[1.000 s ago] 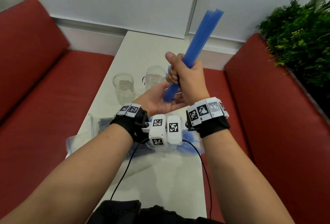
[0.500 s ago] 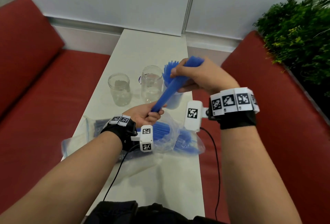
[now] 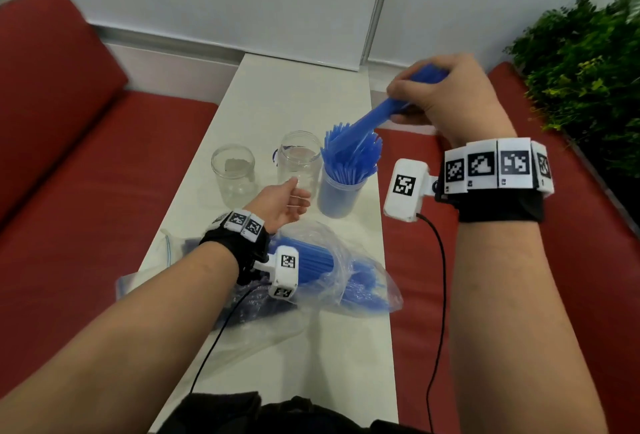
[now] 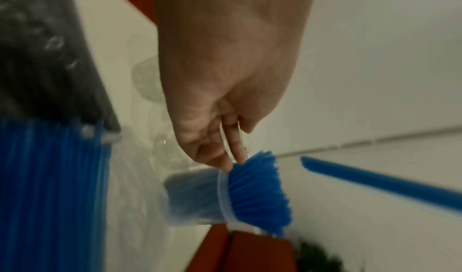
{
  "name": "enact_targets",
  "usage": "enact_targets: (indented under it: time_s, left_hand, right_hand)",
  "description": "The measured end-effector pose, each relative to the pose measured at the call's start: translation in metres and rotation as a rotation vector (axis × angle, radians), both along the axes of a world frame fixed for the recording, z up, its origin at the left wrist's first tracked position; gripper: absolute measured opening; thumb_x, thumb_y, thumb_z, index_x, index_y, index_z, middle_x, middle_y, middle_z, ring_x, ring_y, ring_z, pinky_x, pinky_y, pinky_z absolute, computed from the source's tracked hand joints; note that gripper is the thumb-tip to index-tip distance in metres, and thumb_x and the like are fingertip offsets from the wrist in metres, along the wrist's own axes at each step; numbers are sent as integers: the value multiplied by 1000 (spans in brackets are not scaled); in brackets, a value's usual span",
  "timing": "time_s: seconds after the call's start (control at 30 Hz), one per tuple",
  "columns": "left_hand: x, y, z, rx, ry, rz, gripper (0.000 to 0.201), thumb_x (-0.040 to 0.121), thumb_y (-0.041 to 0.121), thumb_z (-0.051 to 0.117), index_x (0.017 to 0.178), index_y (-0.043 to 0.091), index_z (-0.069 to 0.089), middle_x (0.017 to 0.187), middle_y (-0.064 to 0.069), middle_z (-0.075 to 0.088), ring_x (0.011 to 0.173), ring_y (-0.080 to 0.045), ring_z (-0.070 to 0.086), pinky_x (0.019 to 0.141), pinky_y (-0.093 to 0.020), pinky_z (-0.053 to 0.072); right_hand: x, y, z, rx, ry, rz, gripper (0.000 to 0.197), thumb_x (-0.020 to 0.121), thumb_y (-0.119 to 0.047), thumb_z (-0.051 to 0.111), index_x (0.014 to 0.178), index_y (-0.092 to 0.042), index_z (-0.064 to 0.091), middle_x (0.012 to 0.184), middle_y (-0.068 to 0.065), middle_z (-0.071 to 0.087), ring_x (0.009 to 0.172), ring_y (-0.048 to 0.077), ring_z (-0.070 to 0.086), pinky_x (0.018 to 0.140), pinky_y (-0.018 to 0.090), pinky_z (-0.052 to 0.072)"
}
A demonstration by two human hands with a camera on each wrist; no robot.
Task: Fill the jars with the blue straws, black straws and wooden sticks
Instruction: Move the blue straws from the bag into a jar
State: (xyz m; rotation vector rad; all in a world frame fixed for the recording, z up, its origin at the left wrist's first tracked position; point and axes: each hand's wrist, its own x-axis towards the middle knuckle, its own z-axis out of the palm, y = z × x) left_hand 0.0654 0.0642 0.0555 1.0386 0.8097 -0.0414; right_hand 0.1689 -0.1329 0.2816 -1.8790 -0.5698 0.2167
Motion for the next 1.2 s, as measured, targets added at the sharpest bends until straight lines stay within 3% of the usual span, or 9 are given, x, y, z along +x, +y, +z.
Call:
enact_targets:
  time_s: [0.2,0.33,0.53,0.67,0.8,0.97,1.03,1.1,1.2]
  left_hand:
    - [-6,-9,-30,575,167,-349,21,93,12,59,82,-4,68,77,-13,65,65,-22,59,58,-27,49]
    - [-6,-16,-37,909,162,-697,17,86,10,64,94,0,76,93,-11,73,82,-21,66,79,-30,54]
    - [-3,-20,-53,1221,124,-1035,26,90,18,63,114,10,69,118,-6,65,110,-23,59,97,-32,47]
    - [-1,-22,-66,1311,173,-1324,56,83,32,73,132,12,54,130,-10,53,118,-28,51,99,-38,44]
    - [-6,-29,-74,1507,225,-1471,62,80,33,75,133,14,50,127,-10,52,114,-31,55,91,-46,50]
    - [-12,-34,-78,1652,262,-1490,36,92,20,62,127,11,57,125,-9,57,115,-28,56,94,-44,49]
    - [-10,-36,-78,1615,284,-1488,33,95,15,59,127,8,57,126,-10,57,116,-28,56,96,-41,50]
    - [-9,-38,-76,1614,300,-1502,29,97,10,54,126,6,57,127,-11,57,116,-28,57,96,-38,50]
    - [-10,-41,-75,1652,314,-1519,28,100,6,48,125,5,58,126,-12,59,115,-28,60,95,-36,50]
  right_hand:
    - [22,23,-22,-123,-78,-145,7,90,-7,72,96,-3,71,97,20,72,84,29,75,75,38,64]
    - [35,41,-58,-219,-102,-126,1,90,-6,70,89,-7,71,89,20,73,79,32,75,73,40,64]
    - [56,72,-123,-382,-49,-104,8,88,-7,66,88,-1,71,82,21,72,78,35,73,76,48,62]
    - [63,82,-160,-545,-102,-125,12,87,-17,70,96,-9,68,81,2,62,83,26,64,80,44,58]
    - [64,81,-177,-532,-92,-141,47,83,-29,80,119,-17,52,106,1,61,92,25,59,77,37,49]
    - [61,88,-175,-428,-523,-232,47,94,-30,62,138,-18,51,133,6,58,127,28,50,106,40,37]
    - [57,96,-184,-584,-568,-150,56,104,-39,45,154,-15,36,156,10,40,150,30,27,122,47,16]
    - [52,98,-200,-830,-505,-76,69,106,-53,30,161,-14,14,168,10,15,156,29,3,124,50,-2]
    - [49,95,-221,-1005,-457,51,82,102,-64,20,161,-8,4,169,10,3,156,30,-8,125,49,-8]
